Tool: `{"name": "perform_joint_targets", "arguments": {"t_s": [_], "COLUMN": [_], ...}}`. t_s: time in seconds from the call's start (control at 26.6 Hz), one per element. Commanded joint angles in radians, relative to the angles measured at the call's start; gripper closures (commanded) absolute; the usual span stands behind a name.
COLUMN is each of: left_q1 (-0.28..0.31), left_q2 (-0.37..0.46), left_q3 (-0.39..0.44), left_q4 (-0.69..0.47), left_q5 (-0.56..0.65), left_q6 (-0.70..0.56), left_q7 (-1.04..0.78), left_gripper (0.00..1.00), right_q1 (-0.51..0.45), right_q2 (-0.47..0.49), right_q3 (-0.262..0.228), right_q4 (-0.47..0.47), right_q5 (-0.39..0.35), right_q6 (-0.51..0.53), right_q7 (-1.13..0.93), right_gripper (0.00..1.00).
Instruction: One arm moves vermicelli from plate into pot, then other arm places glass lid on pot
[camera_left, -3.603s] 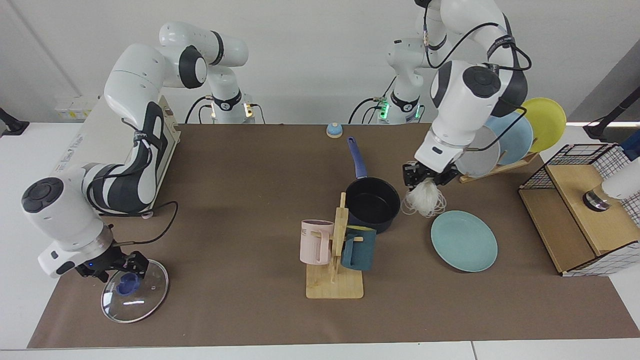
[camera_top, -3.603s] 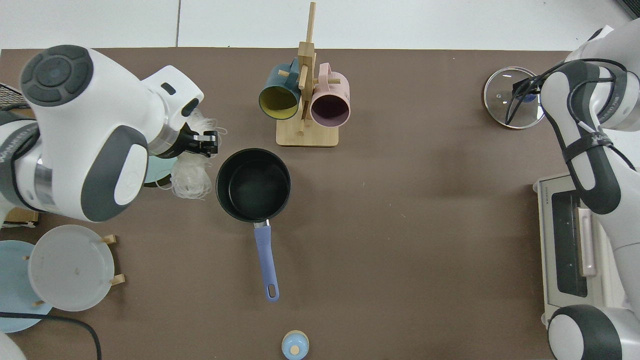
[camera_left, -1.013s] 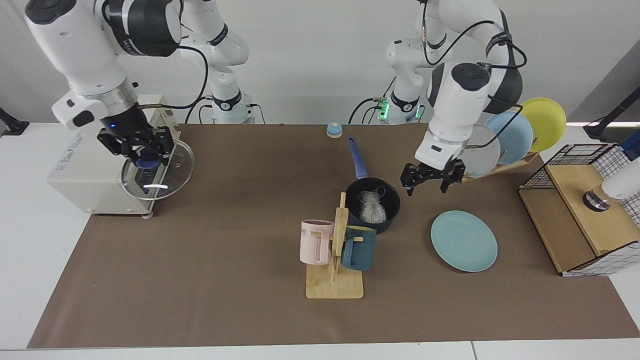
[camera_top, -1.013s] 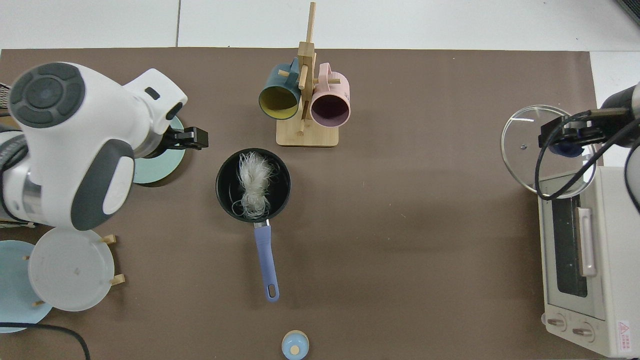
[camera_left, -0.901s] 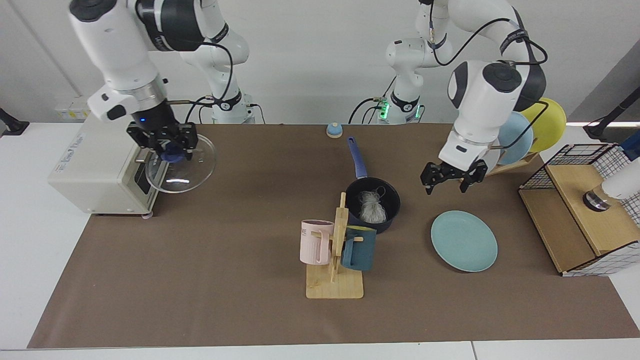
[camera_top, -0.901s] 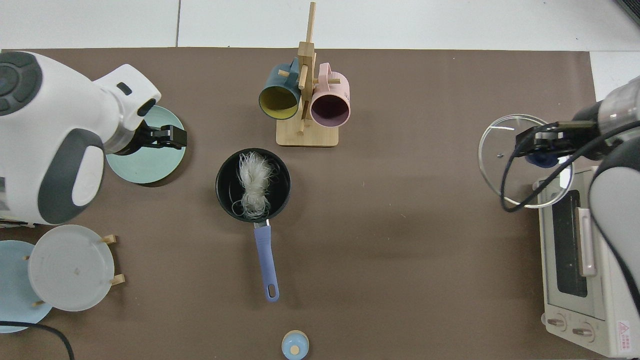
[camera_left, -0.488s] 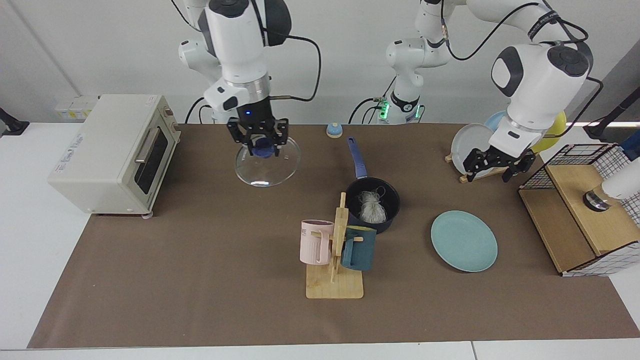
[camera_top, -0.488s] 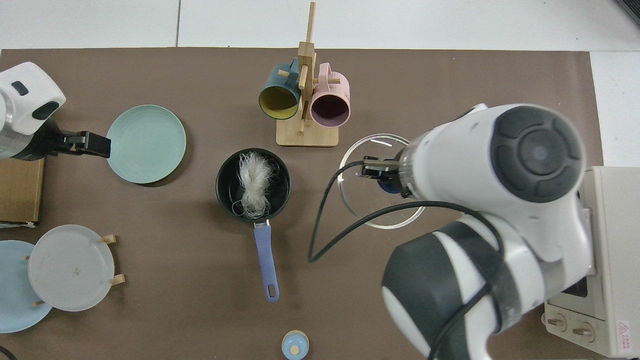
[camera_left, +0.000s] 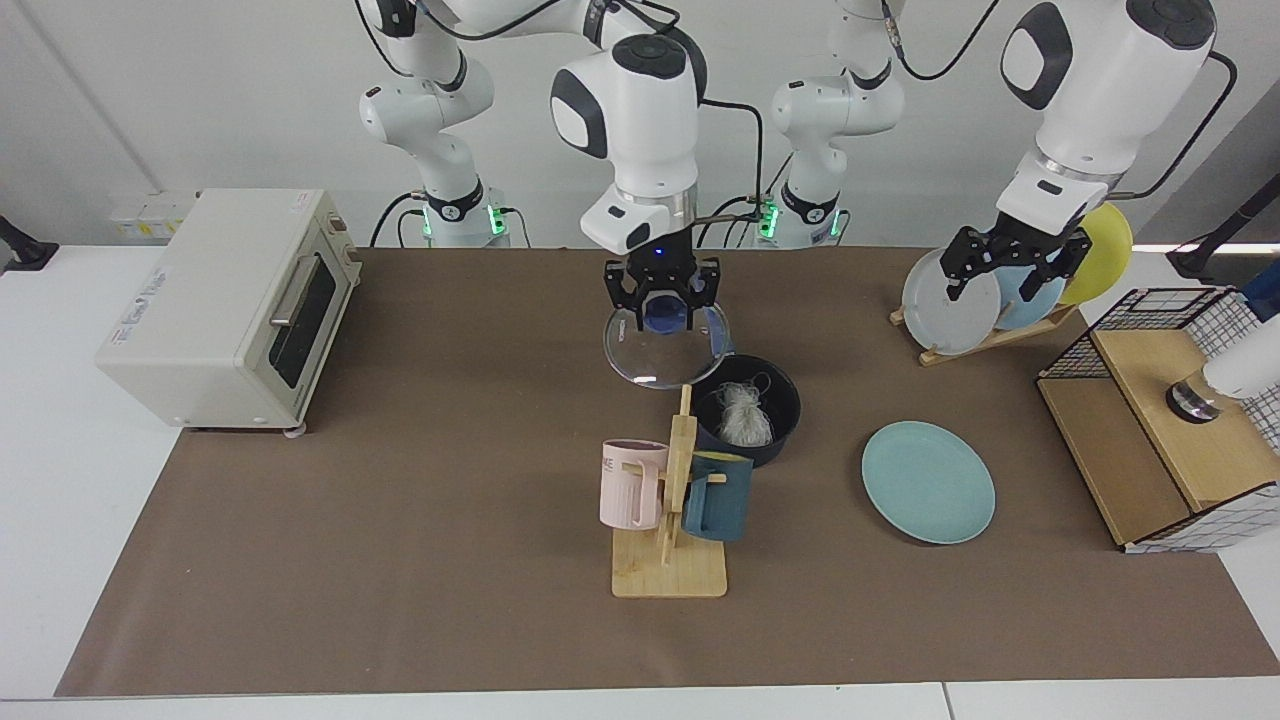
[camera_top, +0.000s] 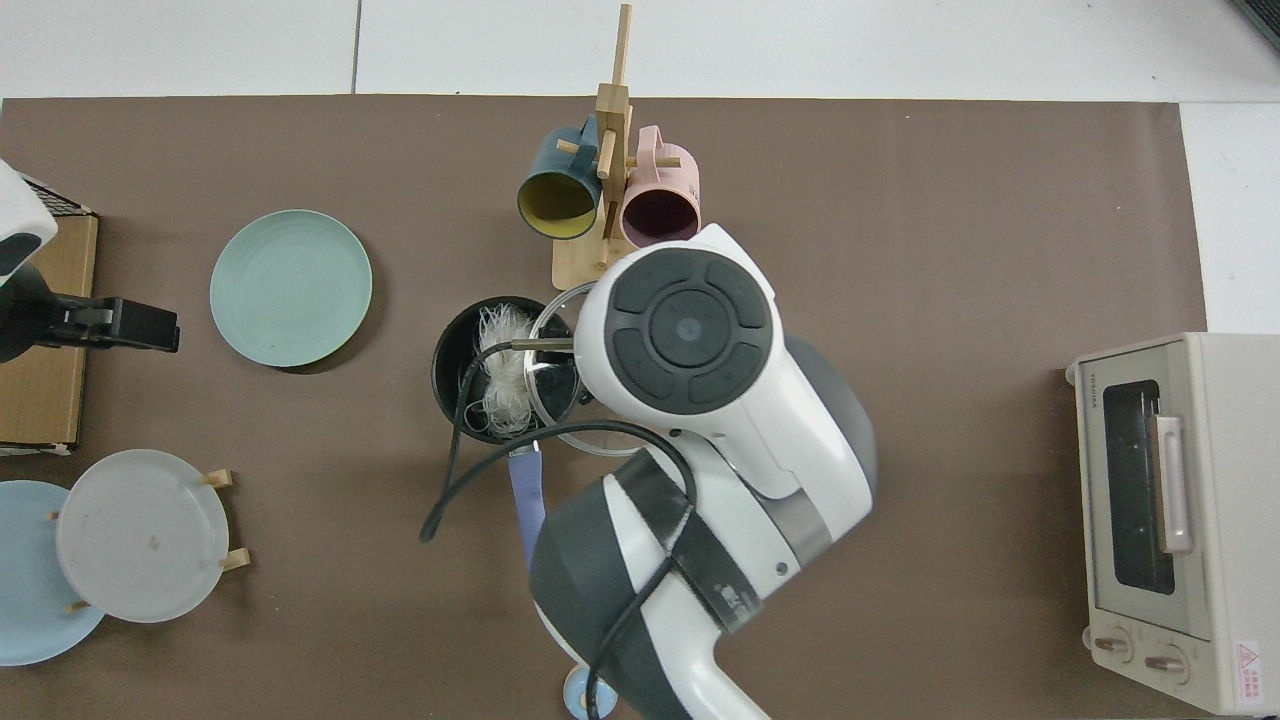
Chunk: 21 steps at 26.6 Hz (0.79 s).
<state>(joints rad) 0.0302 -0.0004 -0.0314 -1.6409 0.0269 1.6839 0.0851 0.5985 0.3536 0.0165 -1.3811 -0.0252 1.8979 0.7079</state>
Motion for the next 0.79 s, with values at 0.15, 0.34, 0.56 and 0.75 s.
{"name": "perform_joint_targets", "arguments": {"t_s": [0.15,0.34,0.56,0.75], "left_q1": [-0.01,-0.009,-0.01,-0.009], "left_q2": [-0.004,-0.006,-0.006,-0.007], "left_q3": [0.002,0.001,0.002,0.007], "left_q4": [-0.008,-0.011,-0.011,-0.014], "left_q5": [-0.016,-0.021,-0.03,-0.03], "left_q6": [-0.01,-0.01,-0.012,-0.013], "left_q7": [-0.002,0.005,0.012,0.044], "left_gripper": [0.0,0.0,0.0,0.0], "right_q1": [0.087,0.099,0.119,0.124], "right_q2": [0.347,0.398,0.429,0.43], "right_q3": [-0.016,-0.016,-0.016,-0.004], "right_q4": [0.395,0.407,0.407,0.405], "right_q5": [-0.068,-0.087,-0.108,-0.105], "right_q6": [-0.028,0.047,0.09,0.09], "right_q7": [-0.01,-0.082,-0.099,-0.126], "right_gripper": [1.0,1.0,1.0,1.0]}}
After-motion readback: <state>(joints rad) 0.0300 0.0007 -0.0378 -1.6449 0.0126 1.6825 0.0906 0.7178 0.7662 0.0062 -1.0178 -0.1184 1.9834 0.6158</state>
